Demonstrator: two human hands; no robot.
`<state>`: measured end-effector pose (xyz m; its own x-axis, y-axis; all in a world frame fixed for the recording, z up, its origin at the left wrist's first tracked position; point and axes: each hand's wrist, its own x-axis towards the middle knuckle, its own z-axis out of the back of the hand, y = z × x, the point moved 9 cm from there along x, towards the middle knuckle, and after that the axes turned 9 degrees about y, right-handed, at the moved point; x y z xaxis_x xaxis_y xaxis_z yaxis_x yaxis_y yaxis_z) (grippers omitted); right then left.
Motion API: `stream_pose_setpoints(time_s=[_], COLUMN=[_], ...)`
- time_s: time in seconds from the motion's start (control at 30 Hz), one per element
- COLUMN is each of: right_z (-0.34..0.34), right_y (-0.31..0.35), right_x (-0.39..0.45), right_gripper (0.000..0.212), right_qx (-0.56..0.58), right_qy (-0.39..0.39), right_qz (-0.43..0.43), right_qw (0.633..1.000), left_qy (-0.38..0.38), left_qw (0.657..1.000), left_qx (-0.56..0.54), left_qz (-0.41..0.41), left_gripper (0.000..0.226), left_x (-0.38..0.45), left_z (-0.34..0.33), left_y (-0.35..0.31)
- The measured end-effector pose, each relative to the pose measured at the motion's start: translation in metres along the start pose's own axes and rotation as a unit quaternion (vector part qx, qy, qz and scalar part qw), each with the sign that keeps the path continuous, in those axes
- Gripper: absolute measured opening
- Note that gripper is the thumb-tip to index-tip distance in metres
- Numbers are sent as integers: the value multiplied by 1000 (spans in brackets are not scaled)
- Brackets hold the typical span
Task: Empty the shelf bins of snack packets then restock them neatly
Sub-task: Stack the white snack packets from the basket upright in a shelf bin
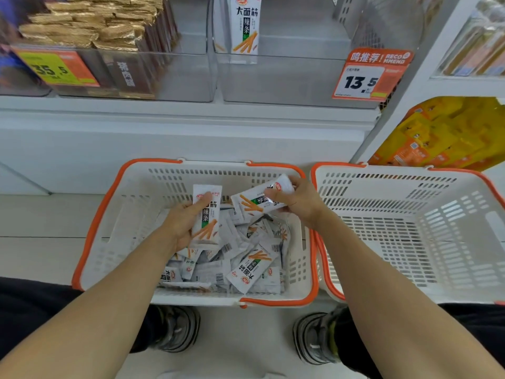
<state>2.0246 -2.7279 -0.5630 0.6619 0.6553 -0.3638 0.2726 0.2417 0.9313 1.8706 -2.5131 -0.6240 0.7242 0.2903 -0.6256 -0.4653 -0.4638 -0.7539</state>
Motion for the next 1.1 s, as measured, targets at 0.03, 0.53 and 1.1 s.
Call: stream_pose_setpoints(time_s=[0.03, 0.53, 1.1], right_z=[1, -42, -50], right_y=[3, -89, -117], right_x=[0, 10, 1], right_gripper=[14, 45, 53], right_qx=[-1, -283, -597], right_qy=[3, 32, 152], right_qz=[4, -153, -252], right_qw=[1000, 946, 747], left_qy=[2, 118, 41], left_qw=[1000, 971, 971], left_qx=[-2, 154, 148], left_qz=[17, 138, 182], left_gripper=[36, 21, 19], left_x=[2, 1, 3], left_z=[0, -18, 12], left_y=[5, 75, 88])
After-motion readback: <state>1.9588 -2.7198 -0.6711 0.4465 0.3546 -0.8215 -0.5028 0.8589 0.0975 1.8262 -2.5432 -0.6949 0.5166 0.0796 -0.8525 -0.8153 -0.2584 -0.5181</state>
